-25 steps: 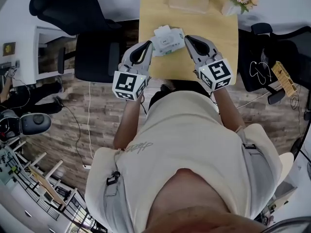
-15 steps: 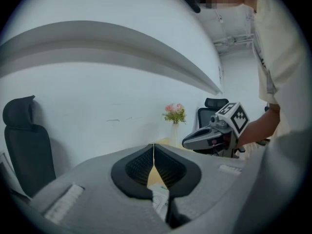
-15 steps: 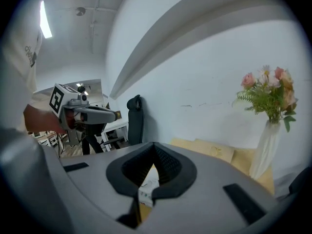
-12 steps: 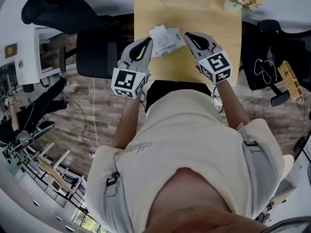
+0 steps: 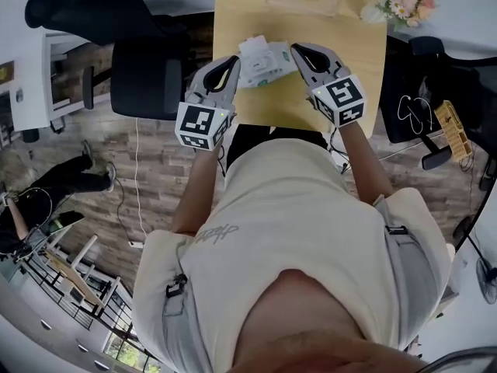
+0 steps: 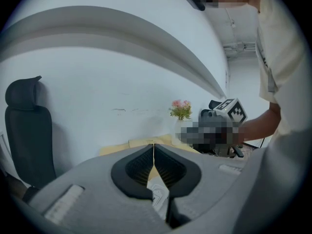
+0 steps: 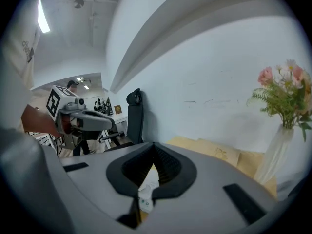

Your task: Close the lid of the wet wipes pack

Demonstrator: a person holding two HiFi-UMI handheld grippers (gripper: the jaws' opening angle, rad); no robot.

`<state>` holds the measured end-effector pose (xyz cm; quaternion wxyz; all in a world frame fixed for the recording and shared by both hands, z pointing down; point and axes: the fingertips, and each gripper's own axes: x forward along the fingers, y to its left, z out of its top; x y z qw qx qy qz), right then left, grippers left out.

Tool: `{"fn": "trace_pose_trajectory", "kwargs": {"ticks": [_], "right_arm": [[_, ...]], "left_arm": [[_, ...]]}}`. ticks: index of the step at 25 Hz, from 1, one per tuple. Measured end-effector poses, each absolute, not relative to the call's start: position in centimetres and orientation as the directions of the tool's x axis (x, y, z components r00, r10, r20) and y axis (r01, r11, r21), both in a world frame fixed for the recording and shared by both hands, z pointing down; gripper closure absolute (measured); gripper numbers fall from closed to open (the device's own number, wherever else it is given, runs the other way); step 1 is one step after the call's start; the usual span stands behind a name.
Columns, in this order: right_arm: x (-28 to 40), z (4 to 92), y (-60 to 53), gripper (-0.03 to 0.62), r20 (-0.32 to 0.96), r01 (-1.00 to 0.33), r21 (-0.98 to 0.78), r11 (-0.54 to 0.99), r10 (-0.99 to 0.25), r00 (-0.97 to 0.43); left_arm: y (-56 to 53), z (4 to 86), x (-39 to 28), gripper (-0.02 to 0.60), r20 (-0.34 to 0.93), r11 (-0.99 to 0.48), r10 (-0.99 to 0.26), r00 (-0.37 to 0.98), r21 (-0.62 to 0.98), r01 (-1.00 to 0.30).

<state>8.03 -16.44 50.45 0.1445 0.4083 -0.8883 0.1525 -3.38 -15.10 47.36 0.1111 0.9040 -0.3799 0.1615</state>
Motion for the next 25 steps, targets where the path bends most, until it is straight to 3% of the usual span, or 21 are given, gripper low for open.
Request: {"fn": "trace_pose_trajectory", "kwargs": {"ticks": [13, 20, 25], "right_arm": [[3.9, 53.8, -19.1, 0.594, 0.492, -0.721, 0.038, 0.692, -0.641, -0.589], [2.4, 56.5, -21.0, 0.592, 0.541, -0.689, 0.016, 0.724, -0.586, -0.603], [1.1, 59.6, -21.8, 0.592, 0.595, -0.656, -0.094, 0.749, -0.486, -0.640]], "left_arm": [[-15.7, 50.9, -5.9, 0.565, 0.379, -0.686, -0.622, 0.685, 0.157, -0.710], [-16.4, 51.4, -6.6, 0.565, 0.376, -0.680, -0.626, 0.683, 0.166, -0.715], [-16.5, 52.0, -6.8, 0.565, 0.381, -0.677, -0.621, 0.685, 0.180, -0.713]]}}
